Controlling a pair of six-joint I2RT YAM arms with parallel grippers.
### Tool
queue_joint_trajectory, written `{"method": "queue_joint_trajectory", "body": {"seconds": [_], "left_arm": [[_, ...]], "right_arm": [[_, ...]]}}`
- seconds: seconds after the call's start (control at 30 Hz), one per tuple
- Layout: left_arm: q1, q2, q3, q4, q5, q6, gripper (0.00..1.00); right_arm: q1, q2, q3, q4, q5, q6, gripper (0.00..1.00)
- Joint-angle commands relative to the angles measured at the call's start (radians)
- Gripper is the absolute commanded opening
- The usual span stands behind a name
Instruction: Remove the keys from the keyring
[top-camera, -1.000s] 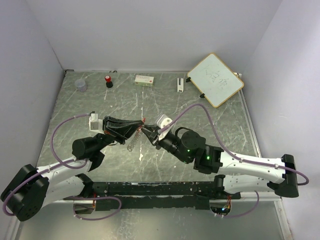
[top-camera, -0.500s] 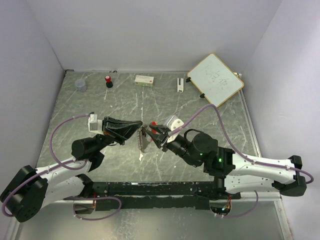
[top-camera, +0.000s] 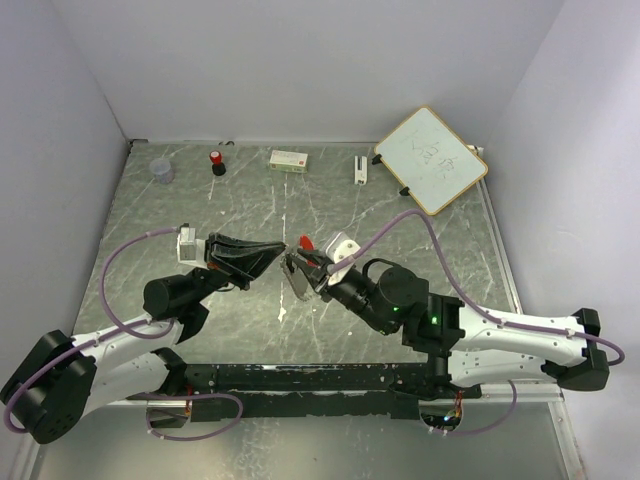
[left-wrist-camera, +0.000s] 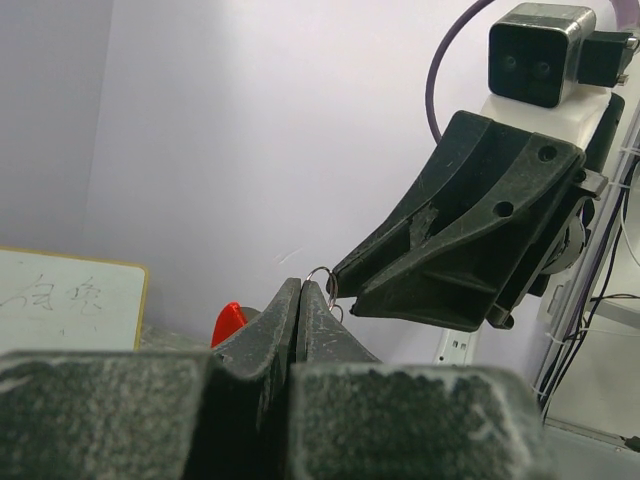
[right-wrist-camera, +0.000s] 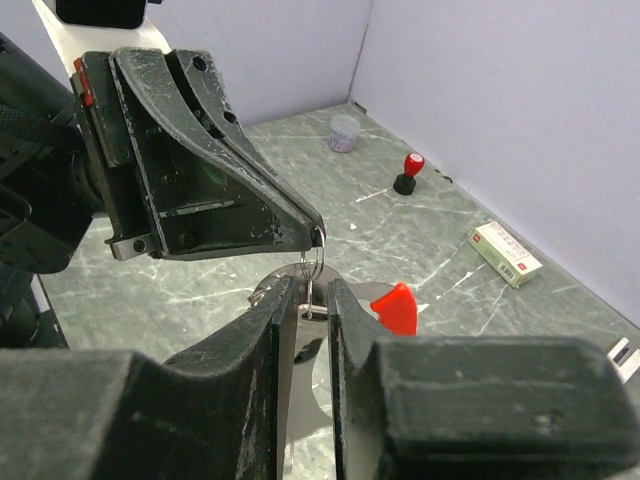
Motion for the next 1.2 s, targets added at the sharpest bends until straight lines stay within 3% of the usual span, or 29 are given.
{"method": "queue_joint_trajectory", "body": {"seconds": [0.0,0.83,1.17], "left_arm": [[-0.007,0.0,0.018,0.287,0.006,-0.022,0.07],[-0.007,-0.021,0.011,0.287,0.003,-0.023,0.07],[-0.006,-0.033,0.021,0.288,-0.006,-0.012,0.07]], "right_arm": [[0.006,0.002,0.016,0.063,0.012,-0.026,0.18],[0.006,0.033,0.015,0.102,0.017,-0.043,0.16],[0.008,-0.06,-0.065,0.082,0.008,0.01,0.27]]}}
